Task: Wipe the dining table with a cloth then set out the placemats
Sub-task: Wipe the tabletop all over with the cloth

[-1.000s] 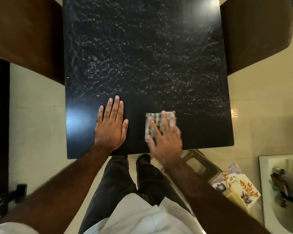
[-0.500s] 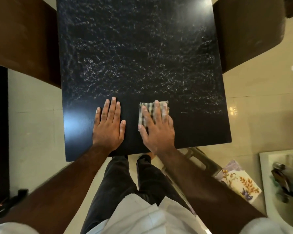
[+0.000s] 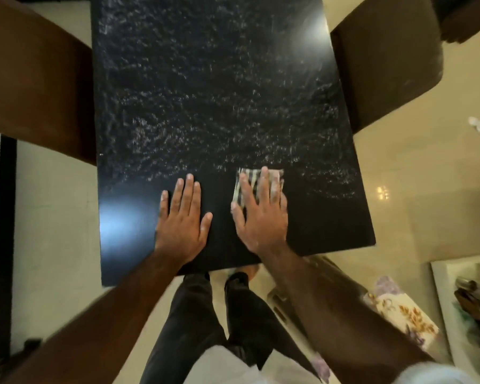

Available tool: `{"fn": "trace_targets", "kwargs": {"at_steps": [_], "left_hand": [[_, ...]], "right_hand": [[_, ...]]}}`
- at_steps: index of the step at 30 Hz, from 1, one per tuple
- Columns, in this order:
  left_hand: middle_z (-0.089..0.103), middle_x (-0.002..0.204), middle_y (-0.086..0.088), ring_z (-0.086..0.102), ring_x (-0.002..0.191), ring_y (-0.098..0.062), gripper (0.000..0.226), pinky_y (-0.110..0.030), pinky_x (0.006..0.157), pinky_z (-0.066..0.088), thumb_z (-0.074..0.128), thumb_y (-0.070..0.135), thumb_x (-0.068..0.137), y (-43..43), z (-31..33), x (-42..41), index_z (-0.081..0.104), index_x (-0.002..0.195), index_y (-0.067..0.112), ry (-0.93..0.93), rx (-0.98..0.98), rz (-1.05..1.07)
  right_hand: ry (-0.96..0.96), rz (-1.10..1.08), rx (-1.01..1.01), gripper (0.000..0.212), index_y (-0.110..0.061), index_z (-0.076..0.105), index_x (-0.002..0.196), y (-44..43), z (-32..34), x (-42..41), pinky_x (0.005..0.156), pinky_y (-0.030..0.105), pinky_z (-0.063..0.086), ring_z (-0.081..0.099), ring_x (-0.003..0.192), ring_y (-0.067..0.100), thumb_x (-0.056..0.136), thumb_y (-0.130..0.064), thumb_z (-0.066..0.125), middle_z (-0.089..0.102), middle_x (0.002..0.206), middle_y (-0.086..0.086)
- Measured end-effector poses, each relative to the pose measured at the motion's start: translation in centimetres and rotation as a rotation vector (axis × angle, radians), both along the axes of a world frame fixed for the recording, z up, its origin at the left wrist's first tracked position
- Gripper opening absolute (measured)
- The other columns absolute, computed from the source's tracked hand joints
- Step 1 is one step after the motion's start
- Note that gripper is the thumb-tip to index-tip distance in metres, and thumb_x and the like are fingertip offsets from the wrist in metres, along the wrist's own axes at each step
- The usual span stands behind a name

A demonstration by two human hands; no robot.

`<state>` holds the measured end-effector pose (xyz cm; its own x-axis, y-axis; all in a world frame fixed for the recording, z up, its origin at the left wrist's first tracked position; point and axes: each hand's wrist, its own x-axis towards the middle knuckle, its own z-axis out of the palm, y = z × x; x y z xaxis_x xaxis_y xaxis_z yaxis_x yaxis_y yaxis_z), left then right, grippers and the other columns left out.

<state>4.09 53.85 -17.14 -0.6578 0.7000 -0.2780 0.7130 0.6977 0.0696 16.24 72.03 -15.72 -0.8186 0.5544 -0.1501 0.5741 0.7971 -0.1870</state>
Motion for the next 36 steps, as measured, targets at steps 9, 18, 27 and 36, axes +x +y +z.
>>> {"fn": "trace_targets", "kwargs": {"at_steps": [9, 18, 27, 36], "left_hand": [[-0.019, 0.185, -0.010, -0.014, 0.172, -0.028, 0.083, -0.060, 0.139, 0.006, 0.021, 0.057, 0.114, 5.2, -0.2, 0.9, -0.006, 0.176, 0.011, -0.042, -0.011, -0.128], [-0.017, 0.185, -0.010, -0.011, 0.173, -0.029, 0.084, -0.060, 0.139, 0.006, 0.016, 0.058, 0.112, 5.6, -0.4, 1.2, -0.005, 0.177, 0.010, -0.021, -0.017, -0.111], [-0.019, 0.185, -0.009, -0.014, 0.172, -0.029, 0.083, -0.061, 0.139, 0.006, 0.016, 0.059, 0.113, 9.6, -0.9, 1.8, -0.006, 0.177, 0.011, -0.015, 0.020, -0.171], [-0.011, 0.186, -0.011, -0.007, 0.173, -0.030, 0.082, -0.062, 0.138, 0.010, 0.017, 0.057, 0.113, 9.7, -0.5, 1.9, 0.002, 0.177, 0.009, 0.005, 0.003, -0.177]], "right_hand": [[-0.079, -0.138, 0.038, 0.077, -0.035, 0.011, 0.179, 5.3, -0.2, 6.1, 0.131, 0.063, 0.029, 0.004, 0.172, 0.039, 0.111, -0.066, 0.032, -0.001, 0.187, 0.012], [-0.019, -0.161, 0.029, 0.079, -0.034, 0.019, 0.178, 6.1, -0.1, 1.8, 0.131, 0.061, 0.027, 0.006, 0.172, 0.040, 0.110, -0.069, 0.035, 0.004, 0.187, 0.014], [-0.034, -0.307, 0.063, 0.082, -0.036, 0.019, 0.178, 8.6, -0.5, 8.8, 0.128, 0.065, 0.032, 0.014, 0.170, 0.041, 0.108, -0.077, 0.033, 0.006, 0.187, 0.012], [-0.002, -0.343, 0.040, 0.081, -0.037, 0.019, 0.178, 11.3, -0.6, 4.2, 0.130, 0.064, 0.027, 0.013, 0.171, 0.042, 0.107, -0.073, 0.037, 0.005, 0.187, 0.011]]}}
